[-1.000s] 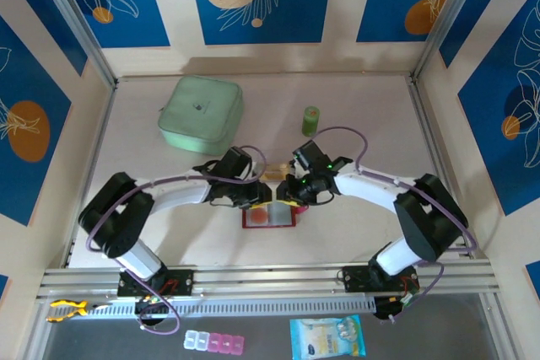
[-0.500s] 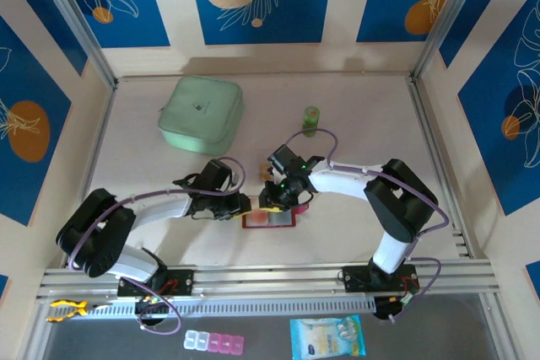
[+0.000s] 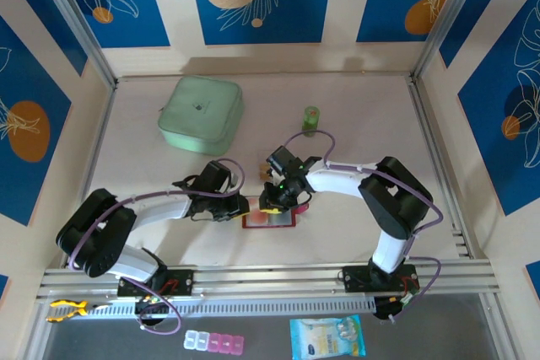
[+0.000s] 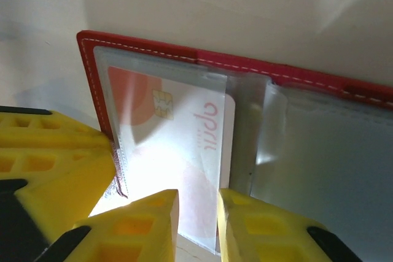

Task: Take the credit cards out of the card holder

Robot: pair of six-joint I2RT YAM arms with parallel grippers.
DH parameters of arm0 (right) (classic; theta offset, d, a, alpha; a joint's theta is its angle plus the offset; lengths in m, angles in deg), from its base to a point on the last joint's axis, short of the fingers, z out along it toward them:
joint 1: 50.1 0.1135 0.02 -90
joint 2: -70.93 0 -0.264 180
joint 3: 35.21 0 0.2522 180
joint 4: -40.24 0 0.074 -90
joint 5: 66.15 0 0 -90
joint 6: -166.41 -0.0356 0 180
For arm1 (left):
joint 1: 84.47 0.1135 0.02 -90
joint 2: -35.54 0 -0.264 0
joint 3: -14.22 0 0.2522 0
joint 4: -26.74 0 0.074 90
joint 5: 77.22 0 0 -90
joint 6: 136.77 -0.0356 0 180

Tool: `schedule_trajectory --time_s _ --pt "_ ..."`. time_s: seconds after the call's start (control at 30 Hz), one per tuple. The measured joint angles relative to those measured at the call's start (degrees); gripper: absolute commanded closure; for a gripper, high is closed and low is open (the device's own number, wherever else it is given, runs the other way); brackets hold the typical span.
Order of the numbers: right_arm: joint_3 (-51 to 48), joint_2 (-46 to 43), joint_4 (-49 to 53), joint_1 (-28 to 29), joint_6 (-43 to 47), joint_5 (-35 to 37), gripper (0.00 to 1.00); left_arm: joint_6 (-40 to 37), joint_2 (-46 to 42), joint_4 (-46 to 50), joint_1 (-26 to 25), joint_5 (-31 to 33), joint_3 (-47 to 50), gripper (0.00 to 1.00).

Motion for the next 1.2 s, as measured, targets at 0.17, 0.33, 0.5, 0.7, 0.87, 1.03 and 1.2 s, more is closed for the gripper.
schedule_trajectory --time_s 0.17,0.33,0.5,0.7,0.87,1.03,1.2 --pt "0.0 0.28 -0.07 0.04 0.0 0.0 0.76 0.0 0.28 -0.04 0.0 -0.02 0.0 0.86" --pt "0.0 0.7 -0.2 0.04 0.02 -0.02 0.81 0.0 0.94 -0.2 0.0 -0.02 0.0 0.87" --pt "0.07 1.05 -0.39 0.04 -0.02 -0.39 0.82 0.0 1.2 -0.37 0.11 -0.13 0.0 0.88" --pt "0.33 1.55 -0.61 0.04 -0.02 -0.72 0.86 -0.02 1.49 -0.61 0.15 -0.26 0.0 0.89" --pt "0.46 1.77 -0.61 0.04 -0.02 -0.87 0.79 -0.02 1.57 -0.66 0.17 -0.44 0.0 0.89" --pt "1.84 1.81 0.74 0.24 0.26 -0.24 0.74 -0.02 1.57 -0.81 0.2 -0.7 0.0 0.89" --pt "2.71 1.81 3.08 0.46 0.7 1.42 0.73 -0.02 1.57 -0.85 0.2 -0.87 0.0 0.89"
